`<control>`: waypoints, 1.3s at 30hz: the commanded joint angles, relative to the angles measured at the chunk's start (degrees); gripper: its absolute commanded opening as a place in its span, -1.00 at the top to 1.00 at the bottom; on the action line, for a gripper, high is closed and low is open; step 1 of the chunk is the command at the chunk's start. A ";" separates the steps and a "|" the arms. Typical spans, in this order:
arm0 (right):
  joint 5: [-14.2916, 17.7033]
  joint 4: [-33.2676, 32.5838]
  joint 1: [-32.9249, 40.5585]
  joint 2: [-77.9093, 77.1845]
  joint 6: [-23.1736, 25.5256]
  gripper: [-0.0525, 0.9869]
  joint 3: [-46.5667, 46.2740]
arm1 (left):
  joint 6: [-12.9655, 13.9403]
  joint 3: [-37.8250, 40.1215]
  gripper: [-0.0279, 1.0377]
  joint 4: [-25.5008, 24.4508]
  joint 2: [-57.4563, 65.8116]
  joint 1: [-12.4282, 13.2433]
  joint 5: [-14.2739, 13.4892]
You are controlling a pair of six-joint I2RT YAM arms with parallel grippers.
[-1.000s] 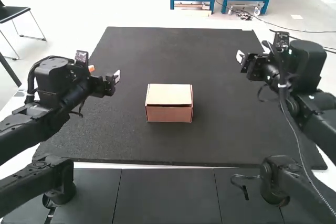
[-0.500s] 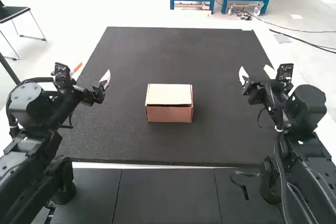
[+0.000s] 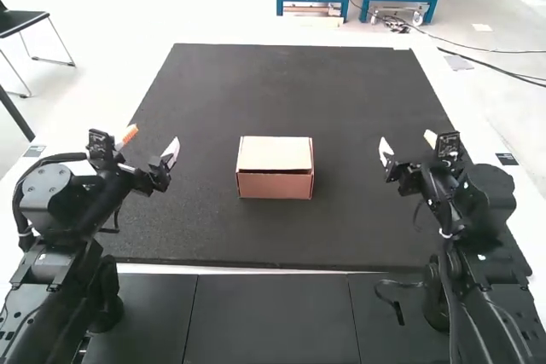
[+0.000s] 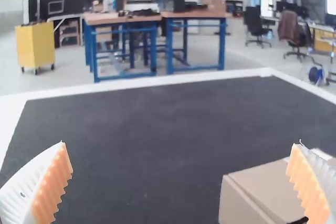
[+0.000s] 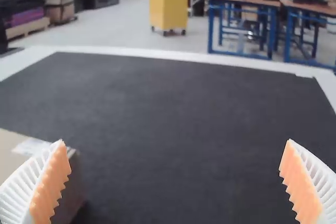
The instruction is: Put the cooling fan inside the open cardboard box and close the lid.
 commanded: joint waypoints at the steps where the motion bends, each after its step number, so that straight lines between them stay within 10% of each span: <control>1: 0.48 -1.37 0.93 -0.51 -0.75 -0.85 -0.21 | 0.59 -0.25 -0.86 -2.84 -0.51 0.47 0.00; 12: 0.74 -3.91 -2.23 -0.51 4.26 -0.85 -0.21 | 7.35 -0.43 -0.86 -5.83 -0.51 1.17 -0.62; 39: 1.53 -6.20 -14.63 -0.51 6.73 -0.85 -0.30 | 10.69 -0.34 -0.86 -6.00 -0.51 1.35 -0.62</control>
